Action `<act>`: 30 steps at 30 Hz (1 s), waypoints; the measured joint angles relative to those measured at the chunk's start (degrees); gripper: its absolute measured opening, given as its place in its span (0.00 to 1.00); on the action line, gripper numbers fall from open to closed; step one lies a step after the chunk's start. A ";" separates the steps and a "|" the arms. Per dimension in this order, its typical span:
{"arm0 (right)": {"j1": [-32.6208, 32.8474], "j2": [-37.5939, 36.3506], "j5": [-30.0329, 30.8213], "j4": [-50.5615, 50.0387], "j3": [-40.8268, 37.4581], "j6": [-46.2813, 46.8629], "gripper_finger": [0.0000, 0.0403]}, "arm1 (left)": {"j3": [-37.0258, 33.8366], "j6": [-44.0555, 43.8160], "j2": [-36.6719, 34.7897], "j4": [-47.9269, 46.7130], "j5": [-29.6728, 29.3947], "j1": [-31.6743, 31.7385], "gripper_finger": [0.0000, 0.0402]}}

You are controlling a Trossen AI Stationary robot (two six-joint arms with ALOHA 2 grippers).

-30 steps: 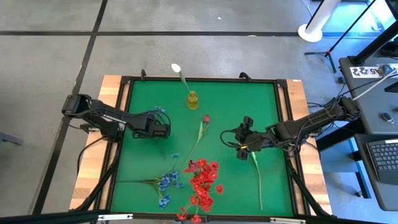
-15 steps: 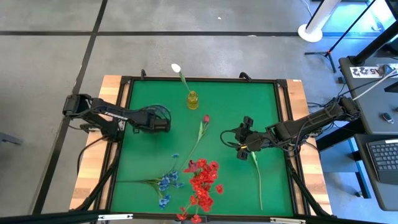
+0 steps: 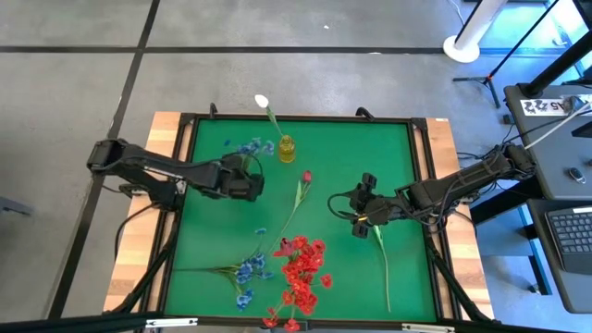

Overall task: Sort flowers into vase by color
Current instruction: Put the top blue flower into the yellow vase

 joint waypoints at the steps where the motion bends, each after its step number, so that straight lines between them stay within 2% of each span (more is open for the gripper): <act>1: 0.00 0.00 -0.01 0.46 -0.23 0.00 0.62 | 1.88 0.27 -0.46 -1.34 -2.04 -1.51 0.01; 5: 0.00 0.00 -0.02 1.01 -1.60 0.00 0.62 | 8.84 0.96 -2.17 -6.76 -11.46 -8.72 0.01; 11: -0.02 0.00 -0.01 2.49 -3.72 0.30 0.62 | 13.53 12.04 -4.52 -4.84 -28.78 -19.27 0.01; 15: -0.09 0.00 0.07 5.63 -4.52 -0.11 0.62 | 13.54 20.18 -5.14 -0.59 -38.36 -22.35 0.01; 17: -0.11 0.00 0.11 7.32 -4.50 -1.04 0.62 | 13.54 23.10 -5.14 0.25 -40.70 -22.34 0.01; 20: -0.13 0.00 0.59 10.65 -4.50 -3.97 0.62 | 13.54 25.35 -5.13 1.12 -40.23 -20.79 0.01; 23: -0.13 0.00 1.07 14.14 -4.51 -7.56 0.62 | 13.54 30.27 -5.12 5.69 -35.95 -19.45 0.01; 26: -0.15 0.00 1.11 16.79 -4.50 -10.67 0.62 | 13.51 43.37 -5.12 17.74 -28.35 -18.80 0.01; 30: -0.15 0.00 1.07 18.45 -4.50 -12.09 0.62 | 13.51 64.82 -5.01 38.99 -13.34 -17.81 0.01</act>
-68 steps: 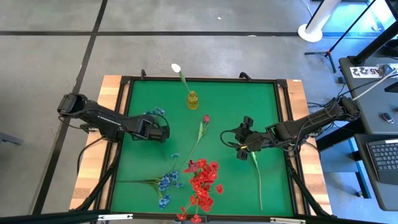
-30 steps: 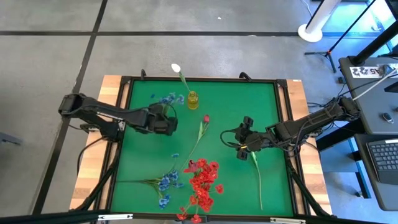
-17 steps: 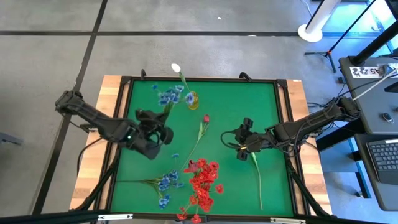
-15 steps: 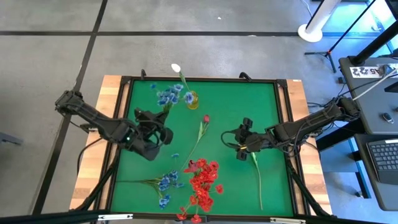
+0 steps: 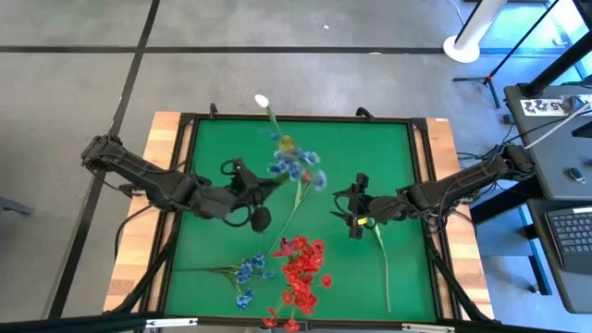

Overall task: Sort flowers into vase by color
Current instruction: Put the top blue flower into the yellow vase

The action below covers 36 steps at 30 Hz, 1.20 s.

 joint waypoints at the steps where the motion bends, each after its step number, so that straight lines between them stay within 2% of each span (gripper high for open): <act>1: 0.00 0.00 0.00 -0.09 0.00 0.01 0.62 | 0.00 3.58 0.00 4.21 2.00 0.28 0.01; 6: 0.13 0.00 -1.58 -1.00 -0.01 0.35 0.62 | 0.00 17.26 -0.13 17.94 6.83 2.38 0.01; 10: 0.11 0.00 -2.58 -0.78 0.00 0.32 0.62 | -1.34 22.24 -0.09 25.98 21.11 6.06 0.01; 14: 0.02 0.00 -2.76 1.28 -0.02 -0.22 0.62 | -9.94 22.27 0.07 36.82 27.83 11.69 0.01; 19: -1.17 0.00 -4.32 2.90 -0.02 -3.10 0.62 | -23.85 19.14 -0.20 57.52 36.52 18.93 0.01; 23: -6.76 0.00 -8.77 3.53 -0.07 -3.50 0.62 | -30.84 18.73 -0.35 69.93 37.65 23.20 0.01; 25: -10.57 0.00 -13.37 8.42 -1.42 -4.51 0.61 | -32.15 19.27 -0.37 71.36 37.72 25.01 0.01; 30: -20.45 0.00 -31.47 30.04 -9.81 -5.34 0.55 | -32.72 20.30 -0.37 70.05 39.02 28.65 0.01; 32: -23.37 0.00 -34.68 38.78 -13.55 -4.66 0.52 | -32.72 21.38 -0.37 69.62 41.29 30.39 0.01; 36: -26.93 0.00 -36.21 50.14 -18.80 -2.42 0.47 | -32.71 23.01 -0.37 69.60 45.98 34.63 0.01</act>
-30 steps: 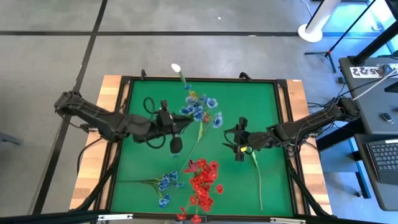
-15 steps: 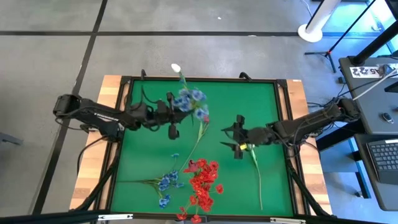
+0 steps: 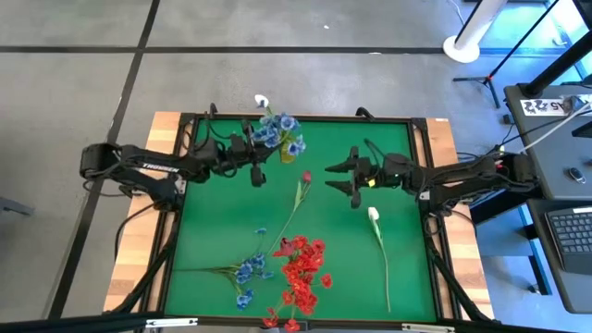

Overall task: Sort flowers into vase by color
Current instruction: Put the top blue flower into the yellow vase

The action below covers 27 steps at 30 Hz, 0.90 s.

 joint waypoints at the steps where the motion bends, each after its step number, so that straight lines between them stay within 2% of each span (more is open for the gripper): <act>1: -0.45 0.00 0.00 1.04 -0.58 0.47 0.46 | -0.01 0.30 0.00 -0.04 0.85 1.19 0.01; 9: -1.18 0.01 0.51 0.51 -1.48 0.77 0.43 | 0.01 0.77 0.12 2.80 8.19 9.50 0.01; 16: -1.18 0.01 3.21 1.87 -1.48 -0.87 0.43 | 1.52 -1.03 5.12 9.44 11.92 13.19 0.01; 27: -1.17 0.01 3.25 0.77 -1.48 -0.68 0.43 | 8.00 -0.91 15.48 9.41 12.20 15.64 0.01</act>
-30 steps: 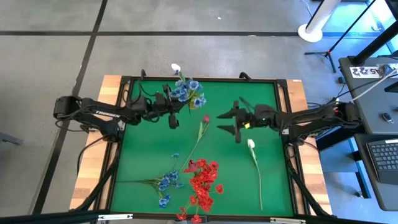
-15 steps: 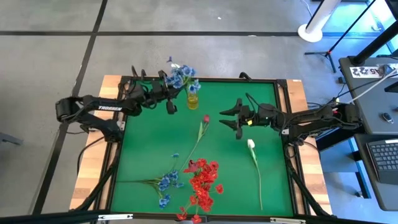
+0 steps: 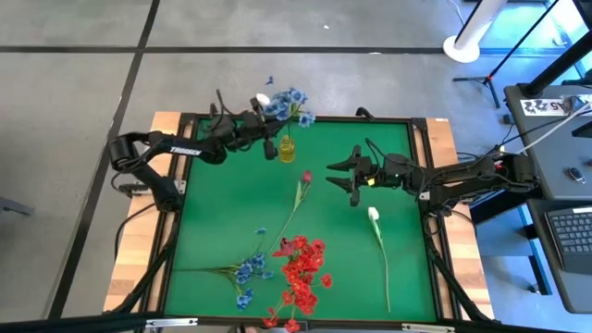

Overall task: Sort flowers into vase by color
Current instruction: Put the top blue flower into the yellow vase

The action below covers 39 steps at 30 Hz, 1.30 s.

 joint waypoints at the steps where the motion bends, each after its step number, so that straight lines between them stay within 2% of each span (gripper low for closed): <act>1: 0.00 -0.01 0.00 -0.26 0.00 0.00 0.43 | 0.28 0.00 0.57 0.01 -0.04 0.32 0.01; 5: 0.01 -0.01 0.02 -0.70 0.00 0.02 0.43 | 0.56 0.00 1.71 -0.39 -0.98 1.31 0.01; 17: 0.01 -0.01 -0.04 -0.96 0.00 -0.02 0.43 | 0.56 0.46 1.79 -9.22 -1.25 0.17 0.01; 27: 0.03 -0.01 -0.03 -1.57 0.00 -0.48 0.43 | 0.56 0.26 1.75 -0.63 -1.18 0.43 0.01; 33: 0.03 -0.01 1.98 -3.07 0.00 -0.77 0.43 | 0.56 -2.14 -0.90 0.85 2.38 -0.68 0.01; 39: 0.03 -0.01 2.08 -3.47 0.00 -1.11 0.43 | 0.56 -4.60 -7.21 -0.03 7.42 -4.26 0.01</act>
